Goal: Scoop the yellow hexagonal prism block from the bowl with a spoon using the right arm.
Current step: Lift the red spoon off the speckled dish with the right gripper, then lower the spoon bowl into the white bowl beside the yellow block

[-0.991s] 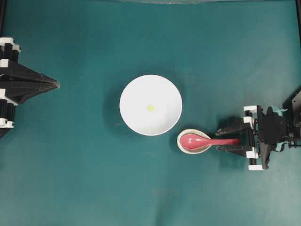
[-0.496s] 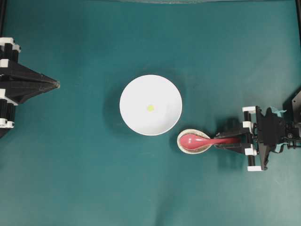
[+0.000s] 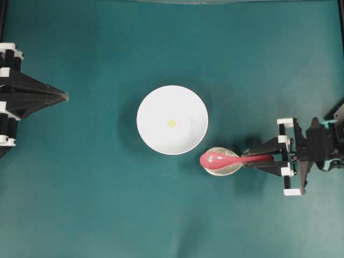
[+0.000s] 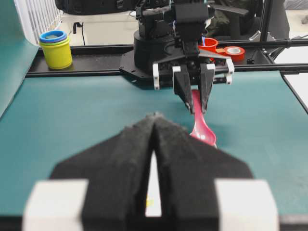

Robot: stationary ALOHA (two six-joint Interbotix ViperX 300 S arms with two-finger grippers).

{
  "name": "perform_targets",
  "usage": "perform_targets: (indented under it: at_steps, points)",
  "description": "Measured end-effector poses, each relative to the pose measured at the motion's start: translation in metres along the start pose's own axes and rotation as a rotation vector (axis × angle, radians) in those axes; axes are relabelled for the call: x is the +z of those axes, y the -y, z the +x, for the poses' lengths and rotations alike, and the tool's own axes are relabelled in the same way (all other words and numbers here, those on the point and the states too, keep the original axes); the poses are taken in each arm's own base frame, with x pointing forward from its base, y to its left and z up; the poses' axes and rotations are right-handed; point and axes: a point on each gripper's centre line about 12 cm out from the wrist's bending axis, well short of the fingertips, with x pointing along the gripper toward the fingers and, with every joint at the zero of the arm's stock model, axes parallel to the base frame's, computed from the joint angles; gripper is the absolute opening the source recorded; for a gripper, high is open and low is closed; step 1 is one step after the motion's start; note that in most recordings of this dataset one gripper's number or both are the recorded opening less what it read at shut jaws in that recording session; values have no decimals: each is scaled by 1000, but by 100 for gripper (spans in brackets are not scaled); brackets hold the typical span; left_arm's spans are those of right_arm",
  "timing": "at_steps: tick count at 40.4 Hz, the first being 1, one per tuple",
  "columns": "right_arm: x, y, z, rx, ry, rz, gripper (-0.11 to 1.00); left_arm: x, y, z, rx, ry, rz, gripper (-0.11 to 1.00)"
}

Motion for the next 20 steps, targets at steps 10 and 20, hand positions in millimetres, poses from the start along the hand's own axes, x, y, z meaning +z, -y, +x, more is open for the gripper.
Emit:
perform_targets:
  at_steps: [10, 20]
  points:
    - [34, 15, 2, -42, -2, 4, 25, 0, 0, 0, 2, 1, 0, -1]
    - [76, 36, 16, -91, -53, 5, 25, 0, 0, 0, 2, 1, -1, -1]
